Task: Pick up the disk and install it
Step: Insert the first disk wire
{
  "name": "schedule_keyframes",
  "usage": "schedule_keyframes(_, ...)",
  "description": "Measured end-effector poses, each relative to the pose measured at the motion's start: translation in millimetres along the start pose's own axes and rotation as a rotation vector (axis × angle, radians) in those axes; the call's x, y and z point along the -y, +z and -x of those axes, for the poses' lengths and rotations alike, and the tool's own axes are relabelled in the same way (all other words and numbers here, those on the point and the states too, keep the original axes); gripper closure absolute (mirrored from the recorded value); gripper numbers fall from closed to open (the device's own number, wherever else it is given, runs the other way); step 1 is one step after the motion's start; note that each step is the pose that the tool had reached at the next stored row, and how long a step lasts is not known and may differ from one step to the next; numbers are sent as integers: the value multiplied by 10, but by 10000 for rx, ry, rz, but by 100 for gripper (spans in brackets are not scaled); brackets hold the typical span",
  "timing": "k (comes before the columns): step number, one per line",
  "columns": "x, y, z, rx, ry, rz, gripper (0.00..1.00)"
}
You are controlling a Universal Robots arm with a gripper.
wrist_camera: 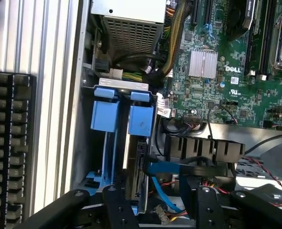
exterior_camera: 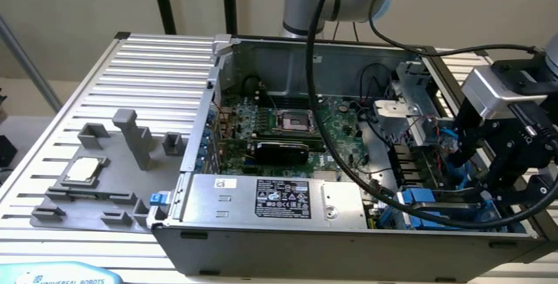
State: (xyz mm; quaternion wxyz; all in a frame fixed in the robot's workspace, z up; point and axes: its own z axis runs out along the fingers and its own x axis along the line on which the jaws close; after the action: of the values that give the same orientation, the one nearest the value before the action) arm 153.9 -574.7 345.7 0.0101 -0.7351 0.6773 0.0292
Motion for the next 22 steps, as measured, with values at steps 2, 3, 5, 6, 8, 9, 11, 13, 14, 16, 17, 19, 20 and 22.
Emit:
schedule_keyframes(2, -8, -6, -89, 0, 2, 20, 45)
schedule_keyframes(3, -11, -8, -132, 2, 3, 34, 45)
schedule_keyframes(5, -5, -12, -192, 21, 4, 56, 45)
schedule_keyframes(6, 9, -13, -208, 50, 5, 65, 45)
schedule_keyframes(8, 54, -15, -217, 144, -1, 68, 45)
schedule_keyframes(9, 75, -16, -219, 206, -6, 63, 45)
schedule_keyframes(11, 106, -19, -221, 374, -28, 50, 45)
schedule_keyframes(13, 125, -22, -222, 584, -64, 35, 45)
schedule_keyframes(14, 132, -23, -223, 670, -88, 30, 45)
schedule_keyframes(16, 142, -23, -224, 806, -140, 22, 54)
schedule_keyframes(17, 148, -24, -225, 859, -164, 20, 54)
schedule_keyframes(19, 162, -29, -227, 956, -208, 15, 61)
schedule_keyframes(20, 169, -31, -229, 999, -229, 14, 61)
schedule_keyframes(22, 184, -38, -232, 1069, -267, 11, 61)
